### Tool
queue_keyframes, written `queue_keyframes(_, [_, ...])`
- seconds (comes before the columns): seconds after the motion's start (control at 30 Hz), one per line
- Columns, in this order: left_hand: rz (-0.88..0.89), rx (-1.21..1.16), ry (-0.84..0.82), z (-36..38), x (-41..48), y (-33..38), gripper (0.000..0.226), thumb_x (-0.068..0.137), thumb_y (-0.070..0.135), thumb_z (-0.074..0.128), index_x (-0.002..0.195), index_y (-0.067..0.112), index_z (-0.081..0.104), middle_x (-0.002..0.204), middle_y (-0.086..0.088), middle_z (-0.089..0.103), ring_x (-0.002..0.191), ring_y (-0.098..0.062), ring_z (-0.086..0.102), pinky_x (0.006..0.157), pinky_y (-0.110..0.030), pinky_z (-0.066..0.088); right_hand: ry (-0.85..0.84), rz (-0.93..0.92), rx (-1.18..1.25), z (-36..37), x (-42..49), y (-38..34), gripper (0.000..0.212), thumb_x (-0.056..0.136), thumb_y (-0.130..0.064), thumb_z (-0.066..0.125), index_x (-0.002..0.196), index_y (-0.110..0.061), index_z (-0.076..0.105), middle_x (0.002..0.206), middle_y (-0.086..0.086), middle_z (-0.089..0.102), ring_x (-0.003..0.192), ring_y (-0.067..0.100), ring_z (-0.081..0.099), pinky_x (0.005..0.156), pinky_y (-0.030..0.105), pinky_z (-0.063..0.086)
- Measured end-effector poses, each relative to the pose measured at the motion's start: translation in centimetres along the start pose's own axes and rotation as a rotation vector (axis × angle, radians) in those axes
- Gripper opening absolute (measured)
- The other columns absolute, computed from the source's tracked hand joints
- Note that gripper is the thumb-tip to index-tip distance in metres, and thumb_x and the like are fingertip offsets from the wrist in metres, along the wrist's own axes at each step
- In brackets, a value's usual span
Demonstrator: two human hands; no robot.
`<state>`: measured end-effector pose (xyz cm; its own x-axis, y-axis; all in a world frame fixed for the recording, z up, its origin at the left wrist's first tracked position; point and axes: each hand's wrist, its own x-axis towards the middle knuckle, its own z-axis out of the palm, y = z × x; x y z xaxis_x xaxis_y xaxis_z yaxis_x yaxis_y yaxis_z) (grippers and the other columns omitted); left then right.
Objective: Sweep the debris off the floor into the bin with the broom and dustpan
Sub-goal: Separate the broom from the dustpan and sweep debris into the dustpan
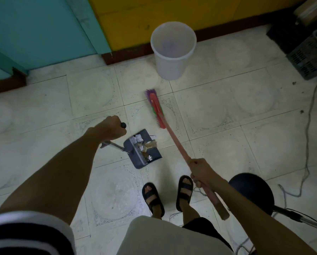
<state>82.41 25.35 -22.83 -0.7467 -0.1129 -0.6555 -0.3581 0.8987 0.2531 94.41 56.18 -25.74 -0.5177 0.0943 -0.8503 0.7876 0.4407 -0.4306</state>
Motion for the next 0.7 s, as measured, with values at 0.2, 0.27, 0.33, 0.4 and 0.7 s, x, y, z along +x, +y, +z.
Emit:
queue_keyframes(0.2, [-0.068,0.054,-0.026,1.6,-1.1,-1.2,0.025,0.082,0.016,0.061,0.061,0.007,0.05,0.058,-0.008,0.051,0.053,-0.02,0.048,0.056,-0.027,0.038,-0.025,0.034,-0.124,-1.2,3.2,-0.4,0.024,0.096,-0.016,0.042,0.095,0.0,0.06,0.061,0.009,0.055,0.043,0.018,0.048,0.041,0.027,0.04])
queue_keyframes(0.27, [-0.072,0.045,-0.009,2.0,-0.8,-1.3,0.026,0.083,0.016,0.061,0.061,0.008,0.05,0.057,-0.008,0.051,0.052,-0.019,0.048,0.055,-0.027,0.038,-0.055,0.087,-0.102,-0.9,4.0,-0.7,0.019,0.096,-0.016,0.043,0.09,-0.003,0.055,0.06,0.009,0.054,0.041,0.017,0.047,0.039,0.025,0.038])
queue_keyframes(0.33, [-0.065,0.046,0.007,2.1,-0.4,-1.2,0.027,0.084,0.018,0.06,0.061,0.008,0.051,0.058,-0.009,0.052,0.052,-0.019,0.048,0.056,-0.028,0.04,-0.076,0.145,-0.093,0.2,4.3,-0.6,0.016,0.098,-0.019,0.045,0.091,-0.005,0.051,0.062,0.01,0.055,0.039,0.016,0.048,0.036,0.021,0.038])
queue_keyframes(0.4, [-0.046,0.046,0.012,1.9,-0.3,-0.9,0.028,0.084,0.019,0.06,0.061,0.009,0.049,0.057,-0.008,0.05,0.051,-0.019,0.047,0.056,-0.027,0.039,-0.109,0.149,-0.171,1.7,4.2,-0.3,0.015,0.099,-0.017,0.045,0.092,-0.005,0.051,0.065,0.008,0.055,0.038,0.014,0.051,0.032,0.019,0.038])
queue_keyframes(0.7, [0.059,0.004,-0.02,0.4,-0.9,-0.3,0.038,0.09,0.009,0.053,0.055,0.014,0.039,0.054,-0.002,0.039,0.048,-0.011,0.035,0.047,-0.022,0.028,-0.248,0.243,-0.103,7.4,0.9,0.0,0.031,0.098,-0.022,0.037,0.074,-0.008,0.05,0.049,0.005,0.053,0.03,0.013,0.044,0.035,0.017,0.033])
